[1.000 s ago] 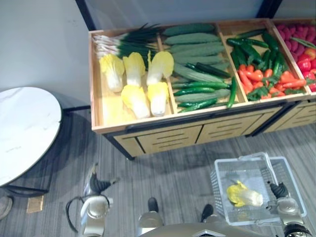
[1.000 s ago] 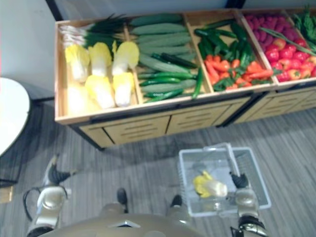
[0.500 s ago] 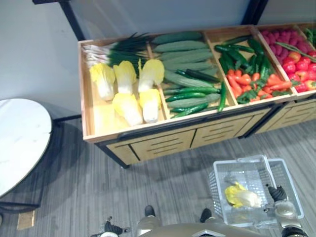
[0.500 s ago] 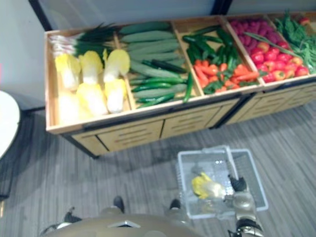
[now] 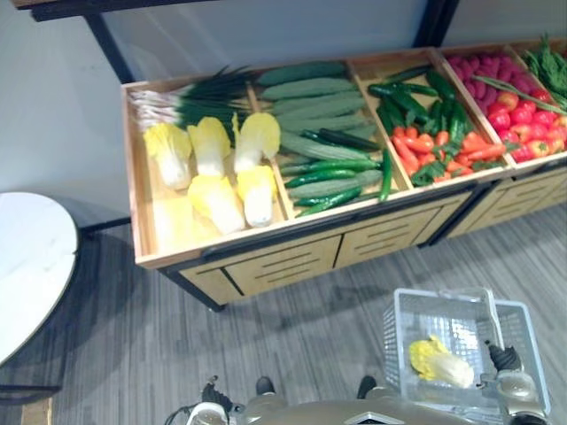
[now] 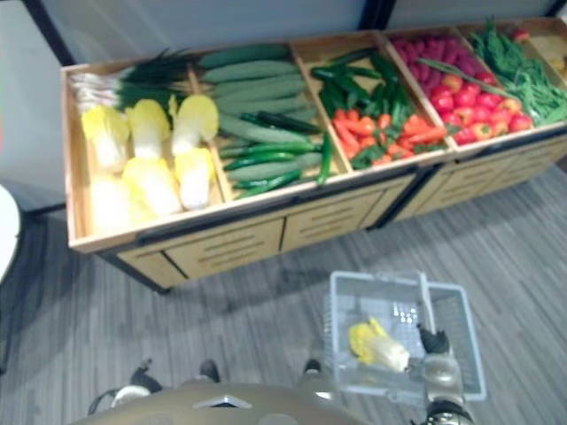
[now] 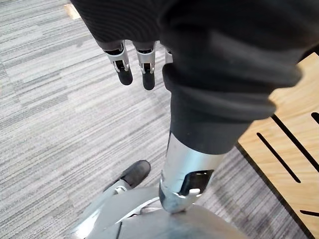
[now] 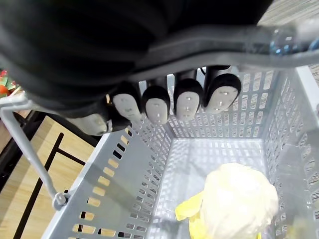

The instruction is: Pick vegetable in the basket

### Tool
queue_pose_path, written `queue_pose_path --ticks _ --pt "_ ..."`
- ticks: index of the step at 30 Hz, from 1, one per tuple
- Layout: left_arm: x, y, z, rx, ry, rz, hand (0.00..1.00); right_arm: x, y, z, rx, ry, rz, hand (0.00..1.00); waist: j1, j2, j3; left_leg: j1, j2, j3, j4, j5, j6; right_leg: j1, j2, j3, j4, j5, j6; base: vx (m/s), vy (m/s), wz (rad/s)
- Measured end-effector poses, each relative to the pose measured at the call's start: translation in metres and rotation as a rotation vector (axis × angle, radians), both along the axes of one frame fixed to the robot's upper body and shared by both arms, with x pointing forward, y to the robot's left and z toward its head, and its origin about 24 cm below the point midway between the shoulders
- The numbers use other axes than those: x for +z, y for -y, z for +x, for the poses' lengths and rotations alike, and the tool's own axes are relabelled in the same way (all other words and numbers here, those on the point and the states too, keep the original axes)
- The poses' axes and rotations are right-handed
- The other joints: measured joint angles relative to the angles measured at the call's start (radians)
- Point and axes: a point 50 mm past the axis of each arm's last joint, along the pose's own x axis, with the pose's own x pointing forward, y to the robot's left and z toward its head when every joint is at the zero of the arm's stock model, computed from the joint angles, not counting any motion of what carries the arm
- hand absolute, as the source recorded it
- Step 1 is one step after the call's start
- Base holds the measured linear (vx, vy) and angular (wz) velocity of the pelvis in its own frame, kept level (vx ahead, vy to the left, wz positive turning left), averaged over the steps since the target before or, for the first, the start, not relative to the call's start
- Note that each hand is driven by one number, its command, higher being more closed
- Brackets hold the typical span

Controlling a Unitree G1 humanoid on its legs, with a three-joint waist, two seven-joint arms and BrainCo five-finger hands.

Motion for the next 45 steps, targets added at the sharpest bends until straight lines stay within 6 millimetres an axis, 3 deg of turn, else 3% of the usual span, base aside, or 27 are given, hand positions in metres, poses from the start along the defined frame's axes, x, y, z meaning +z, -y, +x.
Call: queue_pose_path --ticks 6,9,12,13,14,15,16,17,18,19,20,21,22,24,26,28,31,32,33,34,37,40,41,45 --pt "0.000 -0.001 0.001 -0.022 -0.004 0.004 0.00 0.001 0.002 0.000 -0.018 0.014 0.001 1.00 0.001 -0.006 0.016 0.045 0.001 0.062 0.007 -0.018 -0.005 -0.019 -0.005 0.069 0.056 -0.018 -0.001 0.03 0.011 -0.28" --pt "0.002 -0.003 0.013 -0.072 0.014 0.013 0.00 0.006 0.001 0.011 -0.012 0.061 0.001 1.00 0.001 -0.023 0.051 0.028 0.010 0.153 0.089 -0.076 -0.010 -0.095 -0.006 0.182 0.101 -0.012 0.004 -0.02 0.048 -0.93" --pt "0.006 -0.009 0.027 -0.106 0.040 0.025 0.00 0.011 -0.003 0.025 0.004 0.112 0.002 1.00 -0.007 -0.049 0.113 0.027 0.028 0.307 0.198 -0.148 -0.005 -0.135 0.007 0.303 0.044 0.054 0.003 -0.07 0.064 -1.49" --pt "0.009 -0.016 0.028 -0.097 0.048 0.041 0.00 0.011 -0.007 0.027 0.005 0.127 0.009 1.00 -0.016 -0.066 0.124 0.025 0.034 0.374 0.221 -0.159 0.021 -0.141 0.002 0.295 -0.012 0.044 -0.040 -0.08 0.074 -1.31" --pt "0.007 -0.011 0.029 -0.090 0.053 0.025 0.00 0.014 -0.003 0.030 -0.006 0.145 -0.001 1.00 -0.027 -0.027 0.130 0.034 0.059 0.422 0.203 -0.151 0.031 -0.143 -0.003 0.189 -0.006 -0.004 -0.114 -0.08 0.073 -1.66" --pt "0.009 -0.010 0.033 -0.091 0.072 0.025 0.00 0.019 0.004 0.032 -0.021 0.156 -0.018 1.00 -0.032 -0.006 0.139 0.040 0.102 0.496 0.216 -0.152 0.032 -0.199 -0.020 0.013 0.136 -0.023 -0.150 -0.02 0.050 -1.44" --pt "0.010 -0.012 0.033 -0.087 0.078 0.029 0.00 0.020 0.008 0.029 -0.025 0.151 -0.028 1.00 -0.031 -0.011 0.137 0.047 0.115 0.529 0.230 -0.158 0.032 -0.213 -0.035 -0.071 0.223 -0.035 -0.173 0.05 0.023 -1.59" --pt "0.012 -0.018 0.034 -0.058 0.093 0.044 0.00 0.014 0.008 0.017 -0.008 0.099 -0.012 1.00 -0.033 -0.060 0.125 0.063 0.115 0.572 0.288 -0.179 0.027 -0.197 -0.059 -0.216 0.315 -0.006 -0.219 0.06 -0.040 -1.84" --pt "0.013 -0.022 0.034 -0.024 0.102 0.047 0.00 0.007 -0.003 0.019 0.010 0.082 0.019 1.00 -0.017 -0.071 0.123 0.069 0.140 0.603 0.317 -0.208 0.042 -0.191 -0.018 -0.242 0.253 0.035 -0.266 0.00 -0.060 -1.82" --pt "0.012 -0.019 0.034 -0.017 0.103 0.036 0.00 0.007 -0.008 0.025 0.021 0.093 0.030 1.00 -0.019 -0.062 0.118 0.068 0.142 0.594 0.269 -0.208 0.053 -0.187 0.017 -0.208 0.194 0.061 -0.261 -0.09 -0.064 -1.92" --pt "0.011 -0.010 0.038 -0.017 0.121 0.013 0.00 0.006 -0.009 0.029 0.006 0.096 0.032 1.00 -0.025 -0.059 0.123 0.104 0.140 0.657 0.232 -0.184 0.011 -0.200 0.005 -0.210 0.274 -0.015 -0.221 -0.05 -0.038 -1.32" --pt "0.011 -0.007 0.042 -0.016 0.127 0.004 0.00 0.004 -0.005 0.021 -0.022 0.067 0.026 1.00 -0.036 -0.067 0.121 0.116 0.140 0.687 0.276 -0.194 0.012 -0.187 -0.030 -0.209 0.340 -0.090 -0.150 0.01 -0.057 -1.15" --pt "0.011 -0.005 0.043 -0.015 0.130 -0.004 0.00 0.004 -0.001 0.018 -0.028 0.057 0.020 1.00 -0.038 -0.067 0.121 0.121 0.144 0.702 0.295 -0.202 0.009 -0.173 -0.029 -0.205 0.323 -0.102 -0.133 0.07 -0.127 -0.93" --pt "0.011 -0.004 0.044 -0.002 0.139 -0.012 0.00 0.001 -0.005 0.016 -0.026 0.044 0.037 1.00 -0.033 -0.051 0.124 0.123 0.181 0.762 0.347 -0.210 0.003 -0.175 0.023 -0.186 0.249 -0.097 -0.138 0.02 -0.159 -1.00" --pt "0.009 0.007 0.047 0.024 0.149 -0.045 0.00 0.006 0.005 0.014 -0.041 0.039 0.003 1.00 -0.035 -0.008 0.124 0.144 0.227 0.831 0.376 -0.202 -0.005 -0.179 0.091 -0.133 0.195 -0.075 -0.154 -0.02 -0.109 -0.94" --pt "0.006 0.014 0.045 0.033 0.146 -0.065 0.00 0.004 0.005 0.010 -0.046 0.027 0.003 1.00 -0.056 0.018 0.120 0.152 0.262 0.837 0.425 -0.182 -0.003 -0.176 0.119 -0.115 0.196 -0.085 -0.169 0.00 -0.139 -0.52" --pt "0.006 0.019 0.049 0.044 0.154 -0.081 0.00 0.003 0.005 0.007 -0.044 0.022 0.004 1.00 -0.055 0.024 0.122 0.151 0.367 0.821 0.614 -0.083 0.010 -0.164 0.157 -0.052 0.193 -0.097 -0.188 0.04 -0.211 -0.66" --pt "0.006 0.019 0.050 0.047 0.158 -0.081 0.00 0.000 0.000 0.004 -0.024 0.003 0.017 1.00 -0.053 0.023 0.127 0.139 0.407 0.760 0.701 -0.023 0.030 -0.131 0.171 -0.016 0.177 -0.097 -0.201 0.08 -0.162 -0.62" --pt "0.006 0.019 0.050 0.051 0.162 -0.082 0.00 -0.002 -0.004 0.004 -0.010 -0.005 0.031 1.00 -0.053 0.021 0.130 0.125 0.412 0.701 0.739 -0.030 0.026 -0.114 0.174 0.007 0.165 -0.096 -0.203 0.10 -0.147 -0.63" --pt "0.007 0.019 0.052 0.051 0.172 -0.082 0.00 -0.008 -0.013 0.003 0.021 -0.030 0.065 1.00 -0.052 0.010 0.135 0.089 0.390 0.582 0.774 -0.078 0.012 -0.097 0.174 0.034 0.149 -0.093 -0.207 0.06 -0.090 -0.77" --pt "0.008 0.024 0.051 0.098 0.204 -0.098 0.00 -0.026 -0.051 -0.001 0.064 -0.080 0.167 1.00 -0.027 0.029 0.143 -0.007 0.192 0.180 0.727 -0.204 0.008 -0.035 0.194 0.176 0.072 -0.081 -0.185 0.05 -0.064 -1.27" --pt "0.008 0.022 0.050 0.126 0.219 -0.103 0.00 -0.031 -0.059 -0.007 0.092 -0.106 0.203 1.00 0.002 0.030 0.143 -0.070 0.069 -0.013 0.600 -0.235 -0.002 -0.016 0.202 0.192 0.012 -0.071 -0.170 0.07 -0.017 -1.11" --pt "0.008 0.022 0.048 0.128 0.216 -0.102 0.00 -0.031 -0.060 -0.008 0.097 -0.109 0.205 1.00 0.005 0.031 0.143 -0.081 0.054 -0.038 0.566 -0.238 -0.008 -0.016 0.203 0.186 0.002 -0.050 -0.156 0.11 0.011 -1.02" --pt "0.007 0.019 0.044 0.147 0.211 -0.099 0.00 -0.034 -0.059 -0.021 0.076 -0.136 0.216 1.00 0.003 0.030 0.145 -0.116 0.004 -0.109 0.344 -0.234 -0.009 -0.003 0.212 0.217 -0.009 -0.035 -0.168 0.10 0.042 -0.39"
